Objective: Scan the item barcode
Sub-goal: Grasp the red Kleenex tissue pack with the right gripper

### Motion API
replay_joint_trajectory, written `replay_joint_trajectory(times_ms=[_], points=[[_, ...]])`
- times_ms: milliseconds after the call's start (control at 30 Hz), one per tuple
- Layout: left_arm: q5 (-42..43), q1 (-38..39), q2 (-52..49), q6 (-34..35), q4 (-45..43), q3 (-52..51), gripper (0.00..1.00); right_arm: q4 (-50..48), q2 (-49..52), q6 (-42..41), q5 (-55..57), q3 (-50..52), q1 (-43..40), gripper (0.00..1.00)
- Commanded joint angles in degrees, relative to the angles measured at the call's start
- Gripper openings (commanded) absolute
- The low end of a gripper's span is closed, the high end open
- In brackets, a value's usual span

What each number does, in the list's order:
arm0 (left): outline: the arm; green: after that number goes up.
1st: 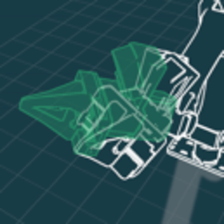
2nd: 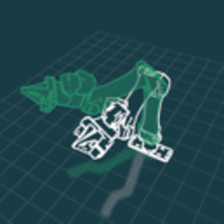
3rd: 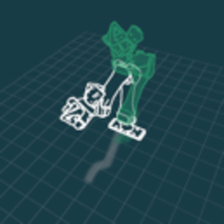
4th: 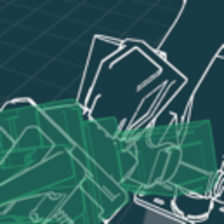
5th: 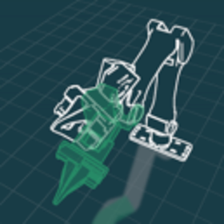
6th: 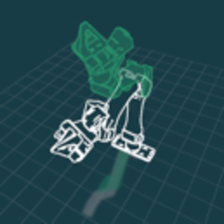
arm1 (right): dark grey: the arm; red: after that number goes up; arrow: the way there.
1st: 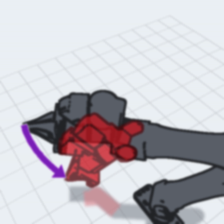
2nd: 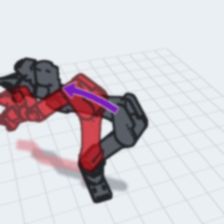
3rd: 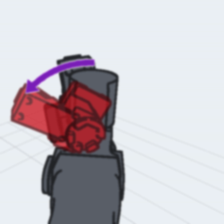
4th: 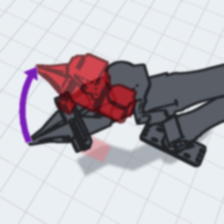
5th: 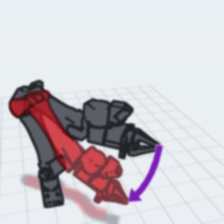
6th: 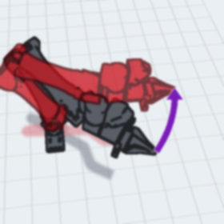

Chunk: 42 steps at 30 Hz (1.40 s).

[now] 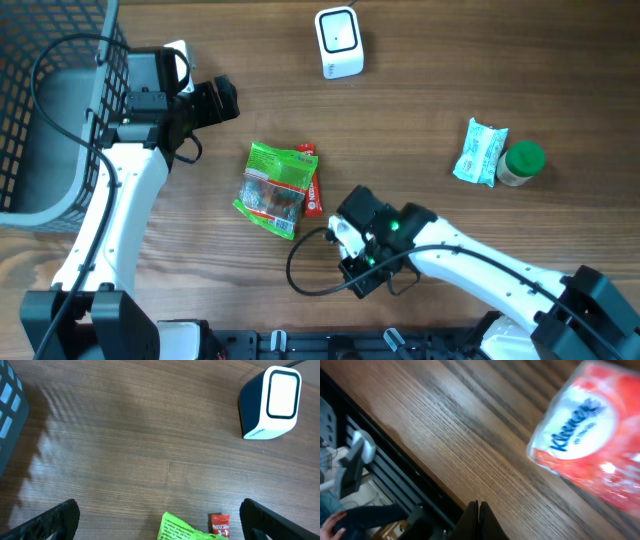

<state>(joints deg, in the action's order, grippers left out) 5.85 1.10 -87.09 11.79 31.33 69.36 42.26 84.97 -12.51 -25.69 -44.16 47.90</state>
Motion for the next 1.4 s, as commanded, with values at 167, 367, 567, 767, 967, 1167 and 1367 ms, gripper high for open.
replay_joint_trajectory(times_ms=[167, 367, 567, 767, 967, 1167, 1367], points=[[0.26, -0.26, -0.15, -0.92, -0.17, -0.07, 1.0, -7.52, 0.24, -5.73, 18.97, 1.88, 0.5, 0.04], [0.26, -0.26, -0.15, -0.92, -0.17, -0.07, 1.0, -6.16, 0.24, -5.53, 4.7, 1.92, 0.52, 0.04], [0.26, -0.26, -0.15, -0.92, -0.2, -0.07, 1.0, -12.5, 0.33, -5.6, 20.41, 5.62, 0.5, 0.04], [0.26, -0.26, -0.15, -0.92, -0.17, -0.07, 1.0, -24.59, 0.33, -5.49, 27.63, 5.49, -0.28, 0.05], [0.26, -0.26, -0.15, -0.92, -0.17, -0.07, 1.0, -9.38, -0.98, 4.13, 8.35, -7.56, -12.09, 0.26], [0.26, -0.26, -0.15, -0.92, -0.2, -0.07, 1.0, 5.75, -0.96, 4.59, 6.08, -6.05, -22.4, 0.34], [0.26, -0.26, -0.15, -0.92, -0.2, -0.07, 1.0, -4.83, -0.85, -0.17, 1.64, 4.26, -22.38, 0.37]])
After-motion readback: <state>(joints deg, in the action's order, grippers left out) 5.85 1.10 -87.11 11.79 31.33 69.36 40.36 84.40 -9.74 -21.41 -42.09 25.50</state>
